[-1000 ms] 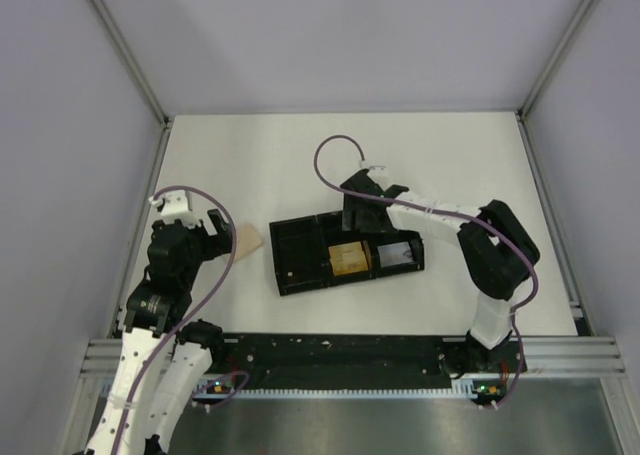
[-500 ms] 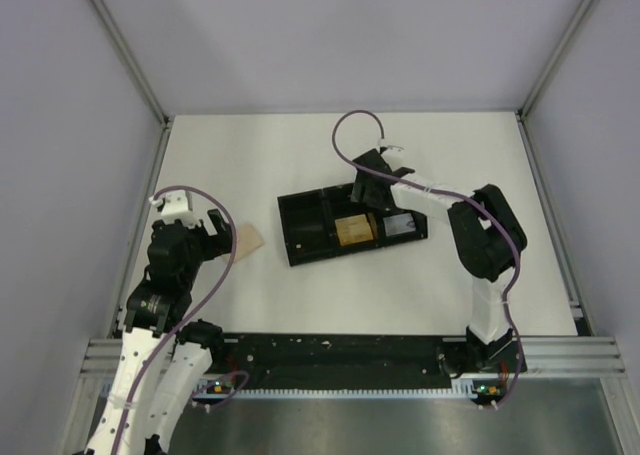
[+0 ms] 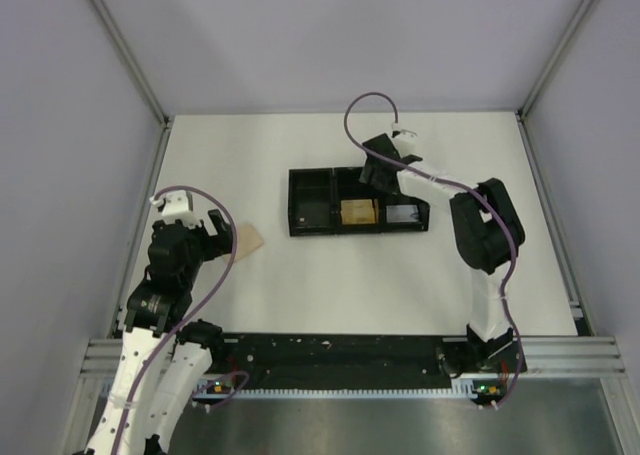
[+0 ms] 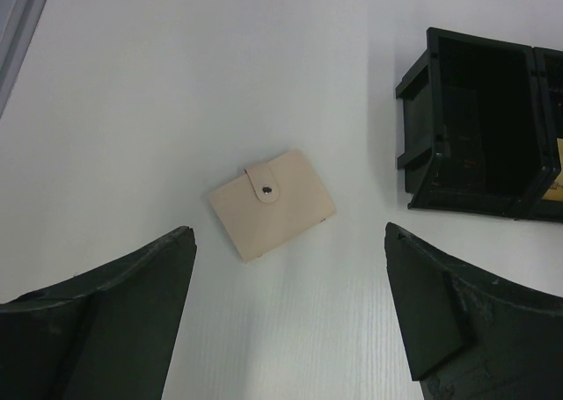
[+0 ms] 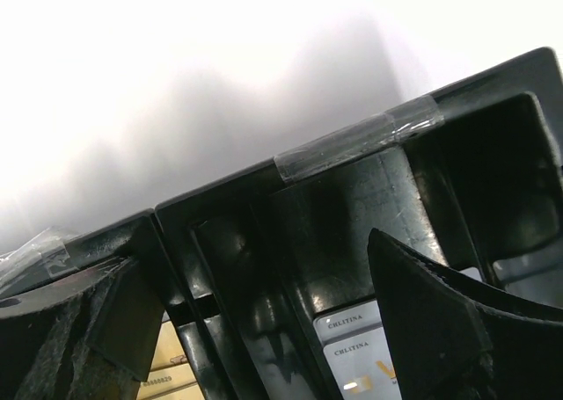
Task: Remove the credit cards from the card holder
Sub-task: Move the storage box to the center of the board.
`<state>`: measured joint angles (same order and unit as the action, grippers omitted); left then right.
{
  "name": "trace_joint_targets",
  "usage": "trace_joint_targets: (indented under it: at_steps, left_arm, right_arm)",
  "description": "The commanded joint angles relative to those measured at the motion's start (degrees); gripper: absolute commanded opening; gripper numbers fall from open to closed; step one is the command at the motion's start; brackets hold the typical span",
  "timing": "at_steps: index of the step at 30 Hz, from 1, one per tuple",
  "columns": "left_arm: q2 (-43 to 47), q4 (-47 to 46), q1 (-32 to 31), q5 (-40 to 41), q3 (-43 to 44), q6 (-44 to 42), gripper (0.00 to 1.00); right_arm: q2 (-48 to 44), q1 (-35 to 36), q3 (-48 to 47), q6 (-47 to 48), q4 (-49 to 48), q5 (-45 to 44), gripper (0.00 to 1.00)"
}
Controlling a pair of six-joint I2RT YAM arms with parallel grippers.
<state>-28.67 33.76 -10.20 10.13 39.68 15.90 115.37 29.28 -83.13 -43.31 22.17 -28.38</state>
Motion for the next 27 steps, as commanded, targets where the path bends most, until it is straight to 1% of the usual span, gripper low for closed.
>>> trace_joint_targets:
  at_steps: [1, 8, 10, 15, 16, 18, 23, 25, 27]
  left_arm:
    - [-0.34, -1.59, -0.17, 0.24, -0.48, -0.87, 0.92]
    - [-0.60, -1.76, -0.17, -0.29, -0.57, -0.96, 0.92]
    - [-0.86, -1.77, -0.17, -0.46, -0.57, -0.96, 0.92]
    - [-1.57, -1.94, -0.18, -1.34, -0.74, -1.05, 0.92]
    - [-1.74, -1.94, -0.17, -1.52, -0.66, -1.05, 0.92]
    - [-2.01, -2.03, -0.17, -1.78, -0.75, -1.05, 0.92]
    - [-2.45, -1.94, -0.17, -1.87, -0.83, -1.05, 0.92]
    - [-2.62, -1.85, -0.17, -1.87, -0.83, -1.05, 0.92]
    - [-2.80, -2.03, -0.17, -1.87, -0.83, -1.05, 0.92]
  right_arm:
    - [-1.11, -2.20, -2.39, 4.37, -1.87, -1.77, 0.89]
    - [-2.69, -6.86, 1.21, 8.94, -2.13, -0.98, 0.89]
    - [-3.31, -8.09, 2.62, 12.53, -3.62, 0.51, 0.90]
    - [-5.77, -10.55, 5.96, 25.97, -8.89, 4.38, 0.91]
    - [-6.12, -11.86, 6.14, 26.86, -9.16, 5.61, 0.92]
    - [-7.26, -14.15, 6.84, 29.32, -10.74, 12.88, 0.92]
    - [-7.71, -14.51, 6.14, 42.05, -11.36, 11.42, 0.96]
    - [-7.18, -15.21, 5.62, 46.63, -11.45, 13.60, 0.97]
    - [-6.65, -16.88, 5.26, 48.66, -11.80, 18.60, 0.98]
